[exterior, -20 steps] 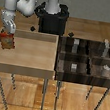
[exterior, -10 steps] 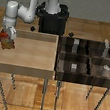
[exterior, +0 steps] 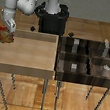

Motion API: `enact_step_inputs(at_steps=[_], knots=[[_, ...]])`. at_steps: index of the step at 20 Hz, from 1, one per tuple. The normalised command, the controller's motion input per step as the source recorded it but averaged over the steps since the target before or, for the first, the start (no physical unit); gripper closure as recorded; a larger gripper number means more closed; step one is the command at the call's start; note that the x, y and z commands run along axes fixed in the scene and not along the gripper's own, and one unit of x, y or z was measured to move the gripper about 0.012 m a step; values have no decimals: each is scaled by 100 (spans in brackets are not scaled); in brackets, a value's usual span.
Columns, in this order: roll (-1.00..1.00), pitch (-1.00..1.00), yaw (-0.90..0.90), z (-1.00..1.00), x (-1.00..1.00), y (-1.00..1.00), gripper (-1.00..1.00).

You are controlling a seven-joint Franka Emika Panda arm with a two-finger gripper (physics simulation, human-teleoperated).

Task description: Place the box of cereal into the appropriate compartment.

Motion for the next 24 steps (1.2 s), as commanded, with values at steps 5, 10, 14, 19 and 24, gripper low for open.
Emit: enact_step_inputs(at_steps=[5,10,14,19,24], knots=[[0,0,0,100,0,0,100],[0,0,0,100,0,0,100],[0,0,0,100,0,0,100],[0,0,0,20,0,64,100],[0,0,0,0,0,100,100]])
